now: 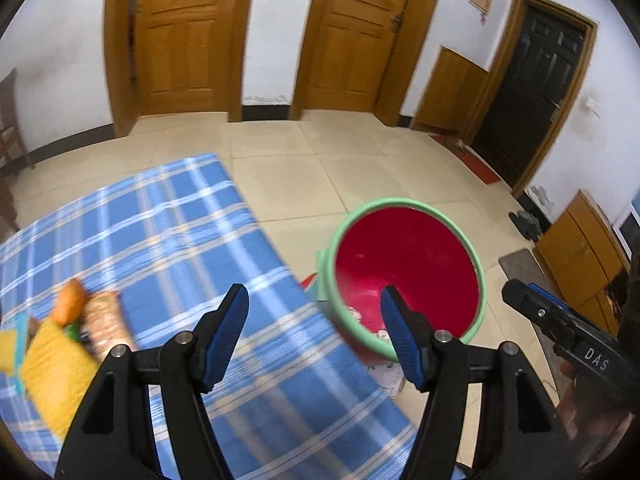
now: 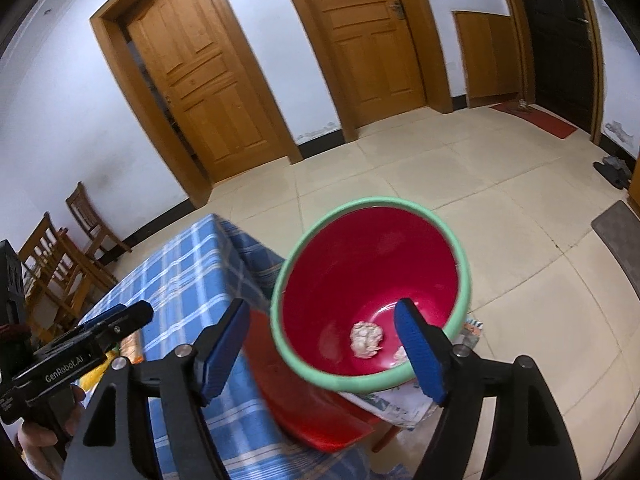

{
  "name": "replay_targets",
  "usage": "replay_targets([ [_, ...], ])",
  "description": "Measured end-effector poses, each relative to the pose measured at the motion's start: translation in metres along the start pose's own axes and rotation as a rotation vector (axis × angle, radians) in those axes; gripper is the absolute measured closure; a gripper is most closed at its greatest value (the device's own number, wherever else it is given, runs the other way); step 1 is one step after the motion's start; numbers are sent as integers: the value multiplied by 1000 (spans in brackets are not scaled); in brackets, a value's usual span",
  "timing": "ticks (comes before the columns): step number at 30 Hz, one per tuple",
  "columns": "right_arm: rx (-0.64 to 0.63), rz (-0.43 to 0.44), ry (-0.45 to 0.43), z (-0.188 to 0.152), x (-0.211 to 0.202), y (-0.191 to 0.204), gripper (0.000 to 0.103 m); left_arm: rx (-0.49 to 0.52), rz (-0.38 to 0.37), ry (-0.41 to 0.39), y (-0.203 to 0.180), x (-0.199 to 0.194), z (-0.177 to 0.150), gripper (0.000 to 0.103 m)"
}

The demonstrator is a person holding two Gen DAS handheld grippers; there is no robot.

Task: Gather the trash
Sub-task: 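Open the left gripper to drop its tissue into the bucket, then move both tools back to the table toward the yellow foam nets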

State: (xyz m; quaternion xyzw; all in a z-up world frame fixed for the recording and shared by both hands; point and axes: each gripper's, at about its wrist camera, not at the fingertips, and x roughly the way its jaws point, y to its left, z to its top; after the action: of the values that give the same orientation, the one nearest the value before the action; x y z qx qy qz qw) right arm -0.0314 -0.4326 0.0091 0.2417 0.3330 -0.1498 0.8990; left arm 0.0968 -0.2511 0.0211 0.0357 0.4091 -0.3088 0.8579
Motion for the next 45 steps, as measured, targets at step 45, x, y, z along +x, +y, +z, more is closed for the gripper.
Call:
replay_targets([
  [45, -321, 183, 244, -55, 79, 196, 21, -393, 425, 49, 300, -56, -82, 31],
])
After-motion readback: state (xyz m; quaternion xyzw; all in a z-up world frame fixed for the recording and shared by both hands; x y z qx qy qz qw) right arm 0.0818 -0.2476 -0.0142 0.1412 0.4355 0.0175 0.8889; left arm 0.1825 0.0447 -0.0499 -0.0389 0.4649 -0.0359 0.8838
